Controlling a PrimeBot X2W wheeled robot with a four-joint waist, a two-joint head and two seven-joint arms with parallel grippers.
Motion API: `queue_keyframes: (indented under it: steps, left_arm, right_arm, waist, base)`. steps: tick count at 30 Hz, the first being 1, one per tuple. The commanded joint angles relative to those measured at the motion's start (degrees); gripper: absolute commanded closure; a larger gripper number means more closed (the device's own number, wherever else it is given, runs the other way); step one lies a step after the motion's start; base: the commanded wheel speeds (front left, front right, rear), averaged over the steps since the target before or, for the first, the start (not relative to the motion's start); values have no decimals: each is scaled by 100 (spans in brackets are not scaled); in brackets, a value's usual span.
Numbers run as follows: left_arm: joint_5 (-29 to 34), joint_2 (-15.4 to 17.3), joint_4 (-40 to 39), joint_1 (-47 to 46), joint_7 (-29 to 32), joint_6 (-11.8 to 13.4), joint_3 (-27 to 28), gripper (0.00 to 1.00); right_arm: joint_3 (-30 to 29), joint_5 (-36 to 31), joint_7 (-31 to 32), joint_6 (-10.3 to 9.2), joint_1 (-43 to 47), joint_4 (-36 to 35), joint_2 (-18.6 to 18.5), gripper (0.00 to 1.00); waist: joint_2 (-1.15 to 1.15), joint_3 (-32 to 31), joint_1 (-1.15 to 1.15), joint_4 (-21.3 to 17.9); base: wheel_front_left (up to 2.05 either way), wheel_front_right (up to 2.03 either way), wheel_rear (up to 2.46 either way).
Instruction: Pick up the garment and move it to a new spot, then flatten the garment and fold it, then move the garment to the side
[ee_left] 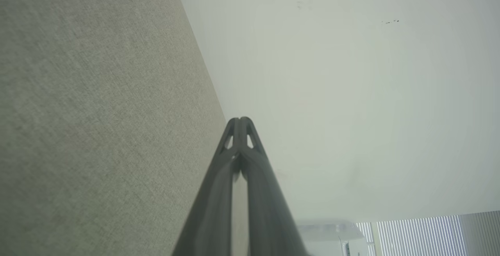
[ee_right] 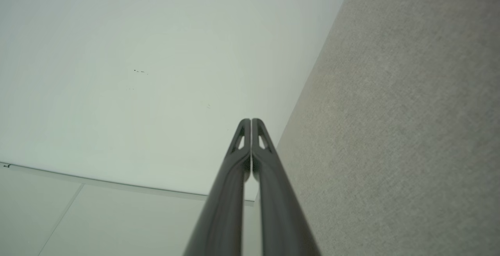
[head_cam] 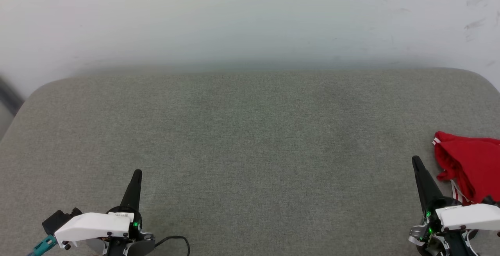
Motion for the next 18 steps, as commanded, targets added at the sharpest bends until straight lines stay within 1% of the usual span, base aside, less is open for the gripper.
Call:
queue_keyframes:
  steps: [1,18]
  left_arm:
    - [-124,-6,-34,-121,40,-39,42,100]
    - [-780,-74,-36,-191,224,-112,154,100]
  right_arm:
    - [-11,145,47,-1,-151,11,9,100]
    - [-50,903,98,-1,-243,148,11,100]
  waist:
    - [0,5,0,3]
    - [0,54,0,36]
  base:
    - [0,0,0]
    - [0,0,0]
